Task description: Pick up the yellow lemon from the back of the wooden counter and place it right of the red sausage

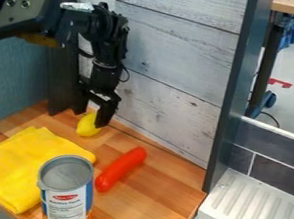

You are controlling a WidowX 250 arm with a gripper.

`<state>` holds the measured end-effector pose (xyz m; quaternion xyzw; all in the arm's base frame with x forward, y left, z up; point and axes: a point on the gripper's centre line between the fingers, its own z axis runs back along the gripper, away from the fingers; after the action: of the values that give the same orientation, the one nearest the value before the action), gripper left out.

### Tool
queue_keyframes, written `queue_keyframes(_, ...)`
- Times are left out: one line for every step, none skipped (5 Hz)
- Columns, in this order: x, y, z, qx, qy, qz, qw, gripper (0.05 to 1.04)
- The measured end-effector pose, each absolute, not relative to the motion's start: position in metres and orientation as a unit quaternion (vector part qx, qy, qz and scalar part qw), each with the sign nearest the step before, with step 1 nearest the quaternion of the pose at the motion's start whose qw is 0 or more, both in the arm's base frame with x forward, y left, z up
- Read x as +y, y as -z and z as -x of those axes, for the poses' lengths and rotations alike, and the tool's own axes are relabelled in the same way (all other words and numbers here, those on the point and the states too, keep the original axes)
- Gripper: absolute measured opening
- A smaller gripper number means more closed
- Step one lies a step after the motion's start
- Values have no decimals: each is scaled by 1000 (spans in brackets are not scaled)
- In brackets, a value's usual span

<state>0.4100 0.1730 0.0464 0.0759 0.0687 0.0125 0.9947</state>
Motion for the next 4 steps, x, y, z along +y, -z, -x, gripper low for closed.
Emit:
queue_keyframes(176,-44,-410,65,-13,-76,995,1001)
queue_keyframes(190,-41,-411,48,-17,-79,996,1001)
queue_keyframes(192,-37,-414,32,-12,-71,997,1001)
queue_keyframes(189,-32,-414,34,-5,-62,998,1001)
